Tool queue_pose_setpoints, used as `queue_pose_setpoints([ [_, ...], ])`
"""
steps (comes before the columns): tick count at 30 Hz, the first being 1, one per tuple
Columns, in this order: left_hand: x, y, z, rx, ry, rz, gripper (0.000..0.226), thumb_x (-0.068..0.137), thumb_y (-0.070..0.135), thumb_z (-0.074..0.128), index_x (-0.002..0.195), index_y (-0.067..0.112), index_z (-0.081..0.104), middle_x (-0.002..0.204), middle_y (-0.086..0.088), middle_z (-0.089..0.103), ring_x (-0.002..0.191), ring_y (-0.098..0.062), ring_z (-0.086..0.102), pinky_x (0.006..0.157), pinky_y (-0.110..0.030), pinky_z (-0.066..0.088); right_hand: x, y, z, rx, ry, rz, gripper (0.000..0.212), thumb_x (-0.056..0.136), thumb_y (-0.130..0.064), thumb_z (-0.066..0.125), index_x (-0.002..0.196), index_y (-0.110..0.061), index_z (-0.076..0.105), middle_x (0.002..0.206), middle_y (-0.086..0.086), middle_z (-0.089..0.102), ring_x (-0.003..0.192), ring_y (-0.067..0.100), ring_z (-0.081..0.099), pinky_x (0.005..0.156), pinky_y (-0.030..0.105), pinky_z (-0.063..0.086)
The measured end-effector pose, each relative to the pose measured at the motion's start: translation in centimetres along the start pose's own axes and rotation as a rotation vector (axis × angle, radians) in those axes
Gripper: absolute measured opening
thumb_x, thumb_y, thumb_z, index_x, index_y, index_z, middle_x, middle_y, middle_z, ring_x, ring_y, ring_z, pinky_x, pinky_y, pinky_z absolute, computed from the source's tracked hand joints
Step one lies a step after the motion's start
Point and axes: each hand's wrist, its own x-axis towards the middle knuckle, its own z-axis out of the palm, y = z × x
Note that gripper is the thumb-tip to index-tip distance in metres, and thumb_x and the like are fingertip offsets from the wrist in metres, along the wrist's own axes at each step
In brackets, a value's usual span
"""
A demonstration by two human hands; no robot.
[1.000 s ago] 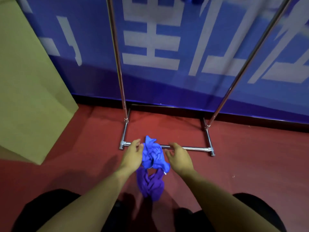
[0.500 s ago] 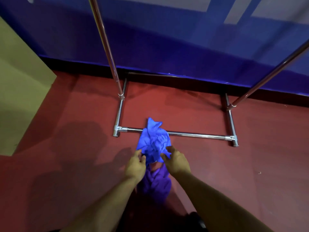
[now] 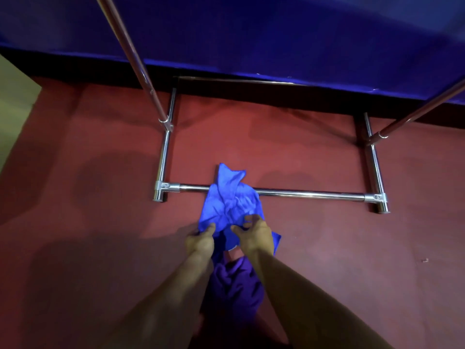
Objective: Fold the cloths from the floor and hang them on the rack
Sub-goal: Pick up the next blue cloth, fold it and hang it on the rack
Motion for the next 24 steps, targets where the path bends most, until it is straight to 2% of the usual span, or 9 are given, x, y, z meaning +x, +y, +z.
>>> queue_pose_setpoints([
  [4,1.2,0.2,0.7,-0.010,-0.009,-0.047,0.041,0.078,0.039,0.084,0.091,0.001,0.072,0.090,-0.017,0.073,0.078,-0.026,0.066,0.082,-0.044,0.059,0.8,0.1,-0.4,-0.028,0.009,-0.056,0.026,0.087,-0.016,0.073,0.112,-0.010,0.068,0.103,0.007,0.074,0.099,0.025,0.069,0.085,0.028,0.049],
  [6,1.3,0.6,1.1,-0.018,-0.022,-0.024,0.026,0.081,0.032,0.082,0.081,0.009,0.070,0.087,-0.015,0.072,0.079,-0.020,0.061,0.080,-0.041,0.055,0.7,0.0,-1.0,-0.087,-0.010,-0.086,0.004,0.090,-0.015,0.069,0.087,-0.017,0.068,0.082,0.001,0.069,0.084,0.027,0.062,0.075,0.026,0.042],
  [9,1.1,0.8,1.3,-0.046,-0.013,0.065,0.027,0.087,0.014,0.076,0.068,0.017,0.058,0.075,-0.007,0.064,0.082,-0.019,0.057,0.079,-0.033,0.049,0.4,0.2,-1.8,-0.162,-0.005,-0.139,0.044,0.095,-0.018,0.063,0.058,-0.020,0.040,0.055,-0.006,0.040,0.062,0.021,0.042,0.065,0.025,0.030],
  [11,0.3,1.2,0.7,-0.015,-0.004,0.115,0.026,0.090,0.013,0.073,0.069,0.014,0.057,0.077,-0.009,0.063,0.081,-0.021,0.057,0.075,-0.028,0.042,0.0,0.1,-2.9,-0.179,0.000,-0.161,0.040,0.098,-0.022,0.059,0.061,-0.019,0.046,0.059,0.002,0.047,0.069,0.025,0.046,0.066,0.028,0.031],
  [13,-0.3,1.7,0.1,-0.001,-0.011,0.124,0.024,0.091,0.018,0.071,0.073,0.009,0.058,0.083,-0.013,0.063,0.080,-0.024,0.057,0.074,-0.029,0.041,-0.7,-0.5,-4.3,-0.151,0.007,-0.158,0.027,0.102,-0.023,0.052,0.082,-0.010,0.064,0.086,0.024,0.065,0.088,0.042,0.059,0.072,0.037,0.037],
  [16,-2.1,3.2,-1.5,-0.003,-0.007,0.128,0.026,0.093,0.020,0.065,0.074,0.005,0.056,0.089,-0.016,0.062,0.085,-0.030,0.057,0.075,-0.035,0.040,-2.3,-1.9,-6.8,-0.057,0.045,-0.144,0.034,0.106,-0.022,0.041,0.103,0.003,0.062,0.113,0.032,0.065,0.107,0.046,0.059,0.079,0.041,0.040],
  [19,-4.4,5.2,-3.1,-0.035,-0.048,0.154,0.023,0.095,0.019,0.059,0.101,-0.002,0.066,0.100,-0.020,0.066,0.087,-0.030,0.056,0.078,-0.038,0.041,-4.1,-3.3,-8.9,0.039,0.076,-0.163,0.033,0.107,-0.021,0.036,0.099,-0.001,0.062,0.100,0.020,0.063,0.096,0.034,0.058,0.079,0.038,0.039],
  [21,-6.2,6.6,-4.3,-0.085,-0.095,0.171,0.020,0.098,0.018,0.056,0.108,0.004,0.065,0.102,-0.016,0.067,0.085,-0.028,0.056,0.074,-0.034,0.045,-5.5,-4.5,-10.2,0.083,0.072,-0.204,0.037,0.107,-0.022,0.036,0.104,0.000,0.065,0.097,0.011,0.061,0.092,0.024,0.054,0.078,0.032,0.037],
  [24,-9.3,8.6,-6.2,-0.298,-0.286,0.075,0.019,0.105,0.023,0.045,0.116,0.014,0.058,0.099,-0.010,0.065,0.082,-0.025,0.062,0.071,-0.032,0.053,-8.5,-6.7,-12.3,0.151,0.030,-0.226,0.041,0.104,-0.037,0.049,0.073,-0.012,0.059,0.072,0.003,0.053,0.069,0.018,0.046,0.065,0.030,0.039],
])
